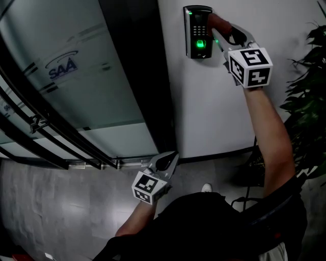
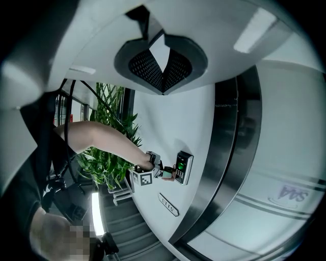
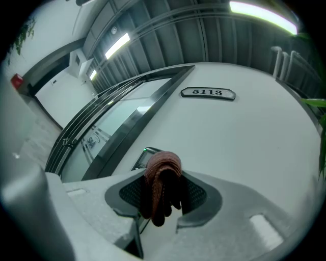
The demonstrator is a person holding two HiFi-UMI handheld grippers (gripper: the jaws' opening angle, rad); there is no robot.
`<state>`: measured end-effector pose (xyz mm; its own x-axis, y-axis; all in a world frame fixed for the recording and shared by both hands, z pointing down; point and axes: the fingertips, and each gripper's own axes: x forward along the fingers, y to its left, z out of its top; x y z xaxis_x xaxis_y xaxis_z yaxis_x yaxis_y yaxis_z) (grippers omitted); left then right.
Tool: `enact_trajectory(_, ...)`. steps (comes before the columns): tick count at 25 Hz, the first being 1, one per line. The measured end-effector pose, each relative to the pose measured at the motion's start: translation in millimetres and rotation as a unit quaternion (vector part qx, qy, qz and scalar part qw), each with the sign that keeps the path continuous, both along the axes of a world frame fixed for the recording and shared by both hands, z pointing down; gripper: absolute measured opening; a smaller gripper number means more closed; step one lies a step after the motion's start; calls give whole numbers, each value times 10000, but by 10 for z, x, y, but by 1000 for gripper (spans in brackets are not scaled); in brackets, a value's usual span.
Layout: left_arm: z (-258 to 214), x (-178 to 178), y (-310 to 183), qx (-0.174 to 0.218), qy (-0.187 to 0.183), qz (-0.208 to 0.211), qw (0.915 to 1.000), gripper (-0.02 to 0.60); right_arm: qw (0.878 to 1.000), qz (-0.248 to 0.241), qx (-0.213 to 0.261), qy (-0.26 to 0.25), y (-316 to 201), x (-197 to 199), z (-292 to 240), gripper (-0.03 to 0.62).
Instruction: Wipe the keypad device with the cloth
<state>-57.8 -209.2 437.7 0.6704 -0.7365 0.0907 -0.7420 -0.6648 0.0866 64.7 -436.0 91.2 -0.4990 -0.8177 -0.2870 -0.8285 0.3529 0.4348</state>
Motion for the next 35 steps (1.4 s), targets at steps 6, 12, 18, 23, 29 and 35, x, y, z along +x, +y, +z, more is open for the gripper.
enact_trajectory(6,1,12,-6,-4,-13,44,10000,15,9998,141,64,-144,58,142,22,140)
enact_trajectory(12,21,-5,-10,-45,-35,49,10000,15,9989,-298,355,-80,526,-197,243,140)
enact_trajectory(18,20,15,3,-42,-39,65,10000,16,9964,-843,-4,64,569,-709,628,140)
enact_trajectory(23,24,7,17,-62,-47,44,10000,15,9958,-855,-306,-132,390,-755,740,140)
enact_trajectory(29,22,11,9,-57,-57,43,10000,17,9955,-797,-479,-155,239,-751,775,140)
enact_trajectory(35,9,23,-4,-53,-41,67,10000,17,9959,-737,-517,-57,163,-765,791,140)
